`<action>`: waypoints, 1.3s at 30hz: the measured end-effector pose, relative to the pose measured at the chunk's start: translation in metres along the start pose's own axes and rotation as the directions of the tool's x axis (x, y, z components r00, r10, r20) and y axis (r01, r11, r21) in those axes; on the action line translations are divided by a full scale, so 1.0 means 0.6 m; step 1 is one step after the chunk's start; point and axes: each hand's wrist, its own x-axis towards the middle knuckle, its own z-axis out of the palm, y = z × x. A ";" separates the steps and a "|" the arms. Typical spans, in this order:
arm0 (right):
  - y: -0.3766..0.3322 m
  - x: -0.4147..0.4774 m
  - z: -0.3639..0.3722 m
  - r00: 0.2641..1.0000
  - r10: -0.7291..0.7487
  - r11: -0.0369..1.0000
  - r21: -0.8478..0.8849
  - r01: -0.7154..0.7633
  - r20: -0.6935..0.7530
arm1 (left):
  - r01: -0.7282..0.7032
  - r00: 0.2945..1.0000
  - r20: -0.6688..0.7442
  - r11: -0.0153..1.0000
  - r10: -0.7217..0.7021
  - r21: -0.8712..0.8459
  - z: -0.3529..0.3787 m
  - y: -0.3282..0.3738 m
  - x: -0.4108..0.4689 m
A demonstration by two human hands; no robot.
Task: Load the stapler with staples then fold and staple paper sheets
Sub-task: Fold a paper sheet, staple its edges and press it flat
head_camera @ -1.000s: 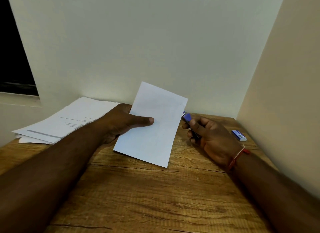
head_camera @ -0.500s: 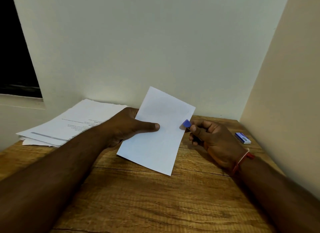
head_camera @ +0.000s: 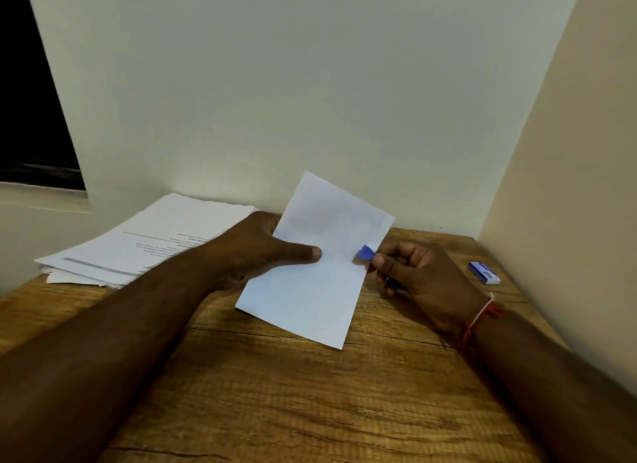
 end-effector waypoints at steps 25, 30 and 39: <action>-0.009 0.011 0.017 0.974 -0.153 0.906 -0.417 0.072 -0.164 | -0.034 0.999 -0.032 0.995 0.037 0.091 0.011 0.008 -0.007; -0.013 0.002 0.038 0.956 -0.248 0.797 -0.594 0.108 -0.159 | -0.280 0.818 -0.233 0.719 0.525 0.636 0.019 0.014 -0.006; -0.003 -0.010 0.053 0.841 -0.520 0.415 -0.816 0.402 0.149 | -0.319 0.801 0.219 0.088 0.557 0.943 0.072 0.019 -0.022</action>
